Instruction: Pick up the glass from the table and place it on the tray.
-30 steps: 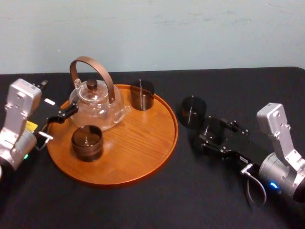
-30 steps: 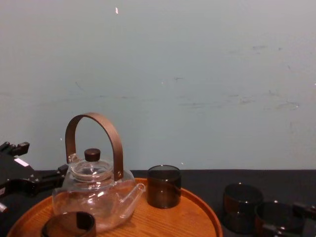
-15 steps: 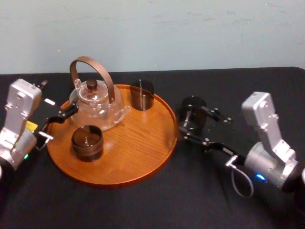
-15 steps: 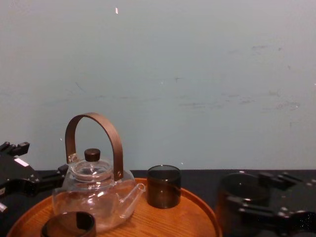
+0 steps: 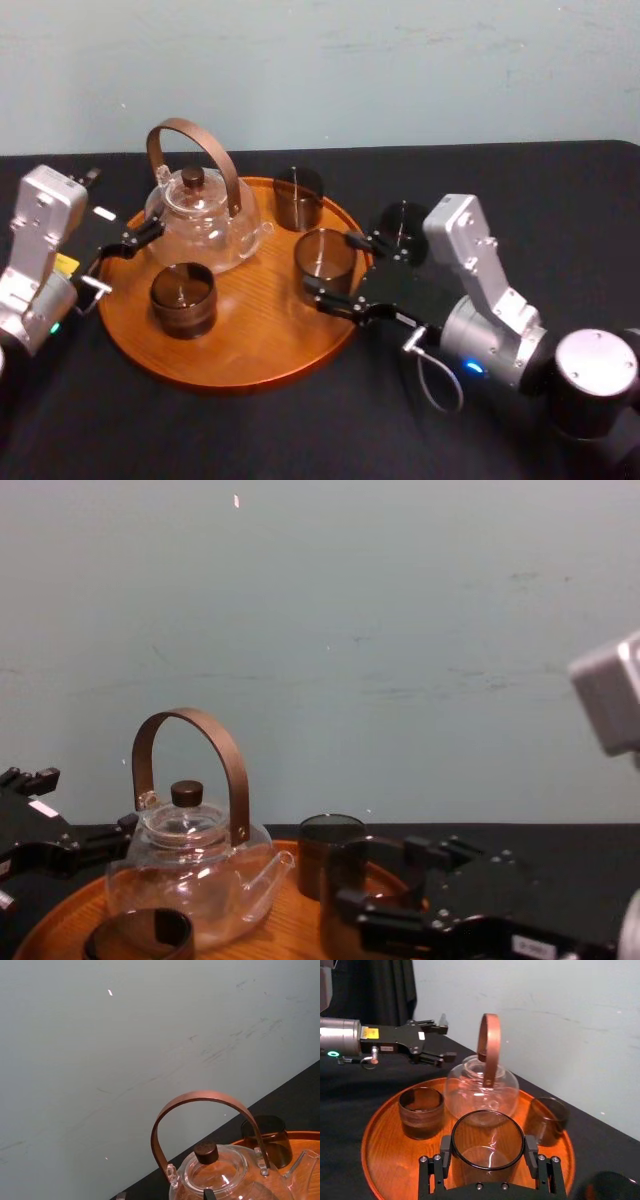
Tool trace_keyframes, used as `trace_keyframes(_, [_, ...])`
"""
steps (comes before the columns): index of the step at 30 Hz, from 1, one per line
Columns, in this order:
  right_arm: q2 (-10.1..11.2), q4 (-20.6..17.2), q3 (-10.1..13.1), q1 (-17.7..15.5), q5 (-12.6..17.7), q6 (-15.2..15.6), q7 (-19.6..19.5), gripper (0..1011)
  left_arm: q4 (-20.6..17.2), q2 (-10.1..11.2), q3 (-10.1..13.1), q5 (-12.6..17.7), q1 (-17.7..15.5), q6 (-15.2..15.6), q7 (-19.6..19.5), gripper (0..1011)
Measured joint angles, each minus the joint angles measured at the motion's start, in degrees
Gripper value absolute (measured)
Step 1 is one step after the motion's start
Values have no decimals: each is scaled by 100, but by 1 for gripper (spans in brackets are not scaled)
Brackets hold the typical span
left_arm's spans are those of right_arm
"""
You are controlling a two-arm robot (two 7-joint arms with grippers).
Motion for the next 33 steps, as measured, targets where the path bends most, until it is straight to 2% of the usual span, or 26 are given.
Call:
trace_keyframes(15, [-317,713,-366,388,-97,-197,118,891,0,0,0,0,0,0,0,1001])
trace_keyframes(33, [-507,1157,-558,598,-115,-310,211,891,0,0,0,0,0,0,0,1001])
